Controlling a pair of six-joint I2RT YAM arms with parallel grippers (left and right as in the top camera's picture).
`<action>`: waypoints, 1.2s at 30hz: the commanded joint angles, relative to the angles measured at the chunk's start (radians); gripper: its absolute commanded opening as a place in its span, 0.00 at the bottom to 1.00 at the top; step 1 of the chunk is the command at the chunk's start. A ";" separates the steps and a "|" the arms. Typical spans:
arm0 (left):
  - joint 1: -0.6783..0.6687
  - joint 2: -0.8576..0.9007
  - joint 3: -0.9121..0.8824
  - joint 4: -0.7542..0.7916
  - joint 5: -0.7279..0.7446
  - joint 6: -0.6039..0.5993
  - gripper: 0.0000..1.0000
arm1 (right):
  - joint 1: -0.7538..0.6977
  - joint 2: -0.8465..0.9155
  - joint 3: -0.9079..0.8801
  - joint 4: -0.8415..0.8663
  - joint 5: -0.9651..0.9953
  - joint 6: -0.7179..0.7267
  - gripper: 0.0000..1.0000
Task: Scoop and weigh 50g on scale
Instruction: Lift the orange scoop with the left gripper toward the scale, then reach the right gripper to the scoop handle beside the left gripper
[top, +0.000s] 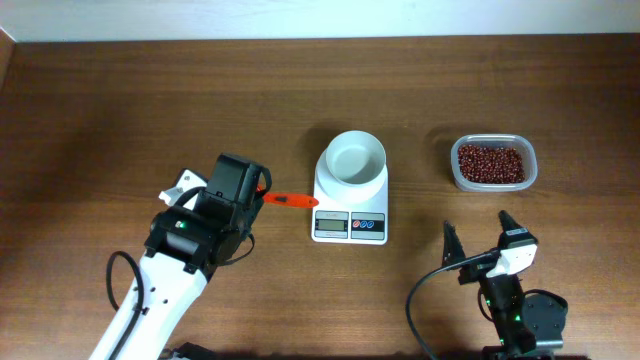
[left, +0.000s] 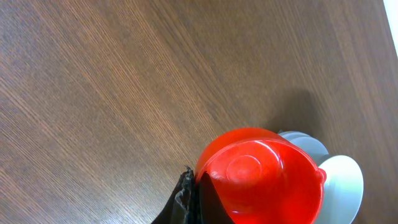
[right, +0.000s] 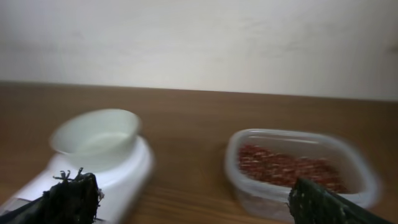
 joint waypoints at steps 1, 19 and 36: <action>-0.003 -0.006 0.018 -0.003 0.026 -0.018 0.00 | 0.010 -0.006 -0.005 0.011 -0.249 0.543 0.99; -0.003 0.050 0.018 0.006 0.113 -0.019 0.00 | 0.011 0.128 0.045 0.076 -0.595 0.858 0.99; -0.074 0.053 0.018 0.008 0.184 0.132 0.00 | 0.397 1.114 0.241 0.824 -0.587 0.885 0.99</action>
